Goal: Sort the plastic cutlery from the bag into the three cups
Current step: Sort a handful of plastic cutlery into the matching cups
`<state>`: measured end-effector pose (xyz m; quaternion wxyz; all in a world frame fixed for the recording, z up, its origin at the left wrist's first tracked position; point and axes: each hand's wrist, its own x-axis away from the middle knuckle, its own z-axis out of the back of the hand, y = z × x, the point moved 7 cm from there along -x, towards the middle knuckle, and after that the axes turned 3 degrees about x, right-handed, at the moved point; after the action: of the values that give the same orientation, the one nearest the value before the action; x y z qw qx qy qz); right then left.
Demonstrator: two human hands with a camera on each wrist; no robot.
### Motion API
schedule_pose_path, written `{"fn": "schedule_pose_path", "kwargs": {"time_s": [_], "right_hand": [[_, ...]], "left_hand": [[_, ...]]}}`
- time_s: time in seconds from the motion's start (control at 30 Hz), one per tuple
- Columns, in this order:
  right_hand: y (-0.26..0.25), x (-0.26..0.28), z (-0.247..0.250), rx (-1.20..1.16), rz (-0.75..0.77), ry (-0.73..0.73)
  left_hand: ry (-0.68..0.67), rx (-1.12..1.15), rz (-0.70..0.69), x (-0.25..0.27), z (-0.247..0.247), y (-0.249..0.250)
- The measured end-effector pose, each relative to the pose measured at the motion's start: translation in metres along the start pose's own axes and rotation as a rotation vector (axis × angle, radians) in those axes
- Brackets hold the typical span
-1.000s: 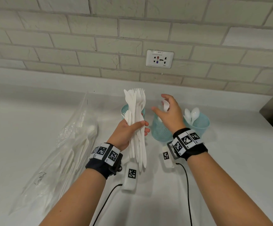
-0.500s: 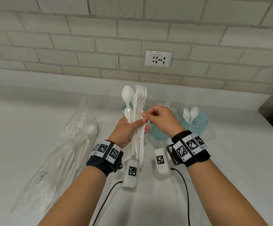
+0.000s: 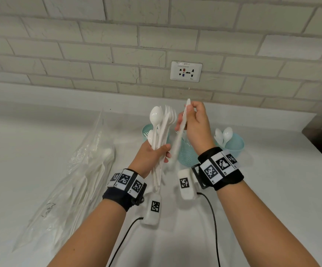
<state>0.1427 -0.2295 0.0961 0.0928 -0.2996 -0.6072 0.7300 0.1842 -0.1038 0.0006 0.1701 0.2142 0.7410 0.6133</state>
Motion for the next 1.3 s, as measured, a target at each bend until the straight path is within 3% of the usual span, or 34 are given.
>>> {"fn": "schedule_pose_path", "kwargs": {"time_s": [0.23,0.7,0.9,1.1,1.3], "right_hand": [[0.010,0.009,-0.024,0.343,-0.015,-0.143],[0.014,0.011,-0.030,0.211,-0.105,-0.311],[0.013,0.011,-0.036,0.227,-0.078,-0.233],[0.011,0.010,-0.038,0.396,-0.017,-0.063],[0.019,0.008,-0.041,0.262,-0.078,-0.073]], "left_hand": [[-0.006,-0.062,-0.046,0.004,0.003,0.008],[-0.130,-0.100,-0.095,0.014,0.004,0.014],[-0.130,0.030,-0.040,0.012,0.004,0.015],[-0.112,-0.031,-0.044,0.011,0.003,0.012],[-0.047,0.039,-0.050,0.013,0.010,0.013]]}}
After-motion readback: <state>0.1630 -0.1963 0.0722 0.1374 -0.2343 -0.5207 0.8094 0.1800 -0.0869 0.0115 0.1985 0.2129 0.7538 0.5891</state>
